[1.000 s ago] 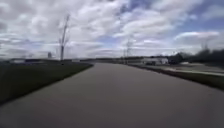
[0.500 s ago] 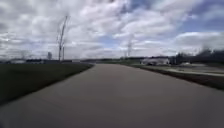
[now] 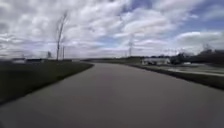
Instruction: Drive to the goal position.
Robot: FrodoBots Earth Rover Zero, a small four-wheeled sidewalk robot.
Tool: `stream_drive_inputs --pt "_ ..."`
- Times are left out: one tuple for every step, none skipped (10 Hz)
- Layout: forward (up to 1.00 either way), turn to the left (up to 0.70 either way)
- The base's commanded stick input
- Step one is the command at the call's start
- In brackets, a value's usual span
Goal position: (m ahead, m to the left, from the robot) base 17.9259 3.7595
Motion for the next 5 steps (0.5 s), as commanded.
stream_drive_inputs --pt "0.98 0.0" --pt "0.98 0.0" --pt "0.98 0.0" --pt "0.98 0.0" --pt "0.98 0.0"
